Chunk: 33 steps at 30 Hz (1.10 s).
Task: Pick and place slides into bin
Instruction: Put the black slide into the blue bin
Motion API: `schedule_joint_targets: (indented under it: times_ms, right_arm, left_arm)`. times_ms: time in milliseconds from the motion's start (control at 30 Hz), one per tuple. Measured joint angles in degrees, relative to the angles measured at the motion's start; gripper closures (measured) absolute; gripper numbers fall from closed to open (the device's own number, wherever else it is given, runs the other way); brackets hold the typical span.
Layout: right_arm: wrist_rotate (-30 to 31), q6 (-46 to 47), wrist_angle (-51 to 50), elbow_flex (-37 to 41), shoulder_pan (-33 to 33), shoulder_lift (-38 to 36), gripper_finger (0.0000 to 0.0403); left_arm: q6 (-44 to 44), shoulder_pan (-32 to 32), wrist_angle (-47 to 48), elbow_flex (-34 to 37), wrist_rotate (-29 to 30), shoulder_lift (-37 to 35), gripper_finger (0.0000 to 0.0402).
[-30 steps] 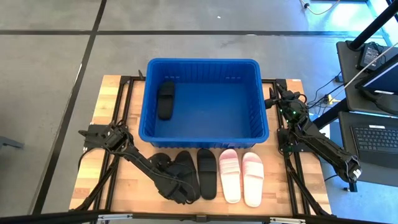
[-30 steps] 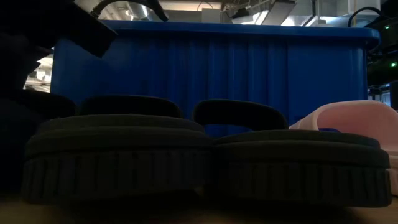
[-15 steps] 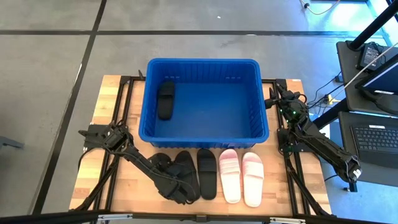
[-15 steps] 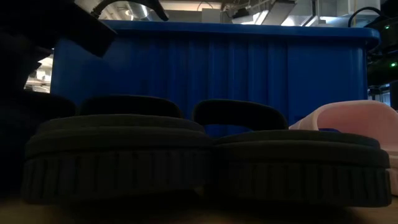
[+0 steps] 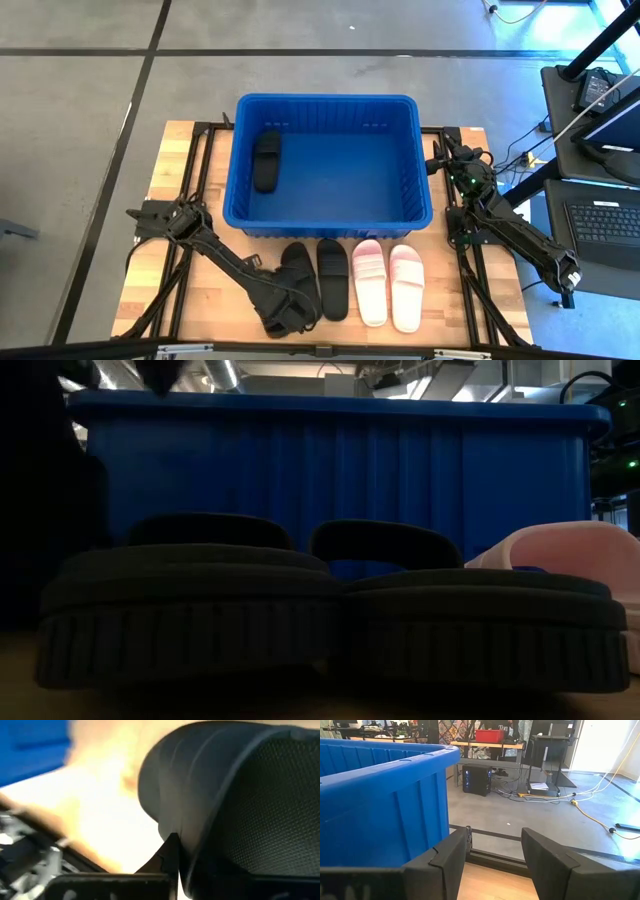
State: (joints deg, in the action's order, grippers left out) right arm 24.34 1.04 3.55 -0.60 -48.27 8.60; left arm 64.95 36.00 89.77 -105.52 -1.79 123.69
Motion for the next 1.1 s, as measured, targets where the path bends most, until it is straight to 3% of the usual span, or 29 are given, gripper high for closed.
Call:
schedule_joint_targets:
  times_ms: [100, 300, 400, 533, 633, 833, 1100]
  right_arm:
    - [0.0, 0.0, 0.0, 0.0, 0.0, 0.0, 0.0210]
    - [0.0, 0.0, 0.0, 0.0, 0.0, 0.0, 0.0210]
    - [0.0, 0.1, 0.0, 0.0, 0.0, 0.0, 0.0210]
    - [0.0, 0.2, 0.0, 0.0, 0.0, 0.0, 0.0210]
    - [0.0, 0.3, 0.0, 0.0, 0.0, 0.0, 0.0210]
    - [0.0, 0.2, 0.0, 0.0, 0.0, 0.0, 0.0210]
    - [0.0, 0.3, 0.0, 0.0, 0.0, 0.0, 0.0210]
  left_arm:
    - [-1.2, 0.1, -0.5, -4.3, -1.3, -1.8, 0.0394]
    - [0.7, 1.1, -0.1, -15.0, 2.4, -6.5, 0.0397]
    - [2.3, 1.4, 0.2, -20.3, 9.2, -9.3, 0.0396]
    - [-1.0, 1.0, 0.2, -25.1, 24.2, -12.7, 0.0398]
    - [-7.6, -0.5, 0.2, -27.0, 32.5, -15.4, 0.0398]
    - [-24.0, -7.9, 0.2, -27.3, 42.9, -20.0, 0.0399]
    - [-49.5, -24.6, 0.2, -27.2, 46.9, -20.6, 0.0399]
